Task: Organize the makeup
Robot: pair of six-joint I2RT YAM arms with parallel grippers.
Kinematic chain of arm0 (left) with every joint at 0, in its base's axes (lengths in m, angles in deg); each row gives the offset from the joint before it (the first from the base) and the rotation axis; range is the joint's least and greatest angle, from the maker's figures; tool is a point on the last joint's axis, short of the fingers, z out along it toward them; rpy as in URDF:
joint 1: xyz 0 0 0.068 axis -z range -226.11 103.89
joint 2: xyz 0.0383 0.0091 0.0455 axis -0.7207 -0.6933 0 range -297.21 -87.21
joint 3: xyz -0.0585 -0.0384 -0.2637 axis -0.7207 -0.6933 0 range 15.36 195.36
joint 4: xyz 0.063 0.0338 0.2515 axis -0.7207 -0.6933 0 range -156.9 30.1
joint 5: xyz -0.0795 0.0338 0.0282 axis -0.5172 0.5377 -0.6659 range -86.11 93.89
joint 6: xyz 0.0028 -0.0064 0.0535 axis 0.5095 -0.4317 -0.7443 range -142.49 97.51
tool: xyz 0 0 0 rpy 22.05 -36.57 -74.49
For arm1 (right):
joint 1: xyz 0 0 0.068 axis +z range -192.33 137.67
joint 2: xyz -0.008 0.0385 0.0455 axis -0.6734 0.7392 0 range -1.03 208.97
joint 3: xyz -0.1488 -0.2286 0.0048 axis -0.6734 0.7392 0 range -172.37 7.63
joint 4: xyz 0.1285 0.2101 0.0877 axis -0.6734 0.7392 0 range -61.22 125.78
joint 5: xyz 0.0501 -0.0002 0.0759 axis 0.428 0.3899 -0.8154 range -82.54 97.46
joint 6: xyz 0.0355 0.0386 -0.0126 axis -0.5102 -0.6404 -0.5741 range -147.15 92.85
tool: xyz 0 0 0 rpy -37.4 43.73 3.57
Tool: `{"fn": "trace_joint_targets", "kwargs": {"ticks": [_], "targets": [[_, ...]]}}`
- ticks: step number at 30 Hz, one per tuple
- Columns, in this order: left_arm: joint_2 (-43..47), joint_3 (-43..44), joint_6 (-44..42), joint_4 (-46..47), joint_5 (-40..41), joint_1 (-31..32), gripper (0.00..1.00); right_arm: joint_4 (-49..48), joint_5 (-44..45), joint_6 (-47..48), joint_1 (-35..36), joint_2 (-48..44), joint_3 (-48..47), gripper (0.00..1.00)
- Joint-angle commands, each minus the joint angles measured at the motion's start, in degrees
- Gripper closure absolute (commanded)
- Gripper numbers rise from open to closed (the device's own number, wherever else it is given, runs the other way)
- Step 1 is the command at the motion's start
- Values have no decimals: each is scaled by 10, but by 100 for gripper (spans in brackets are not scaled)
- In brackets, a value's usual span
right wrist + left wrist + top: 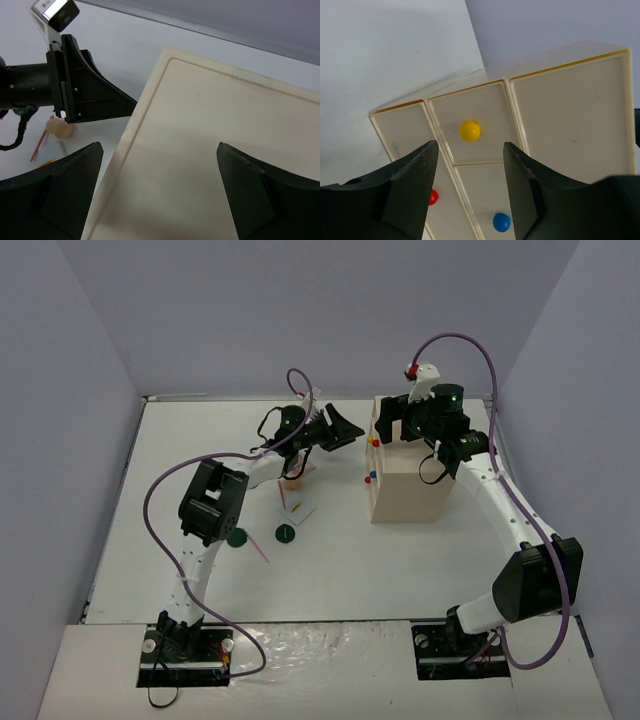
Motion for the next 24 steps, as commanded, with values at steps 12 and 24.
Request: {"fn": "trace_joint_targets", "kwargs": {"ticks": [12,24], "targets": [[-41,43,96,188,-49,-1,52,-48,6,4,3,7,-1,5],[-64,68,124,224,-56,6,55,-49,3,3,3,10,-1,5]]}}
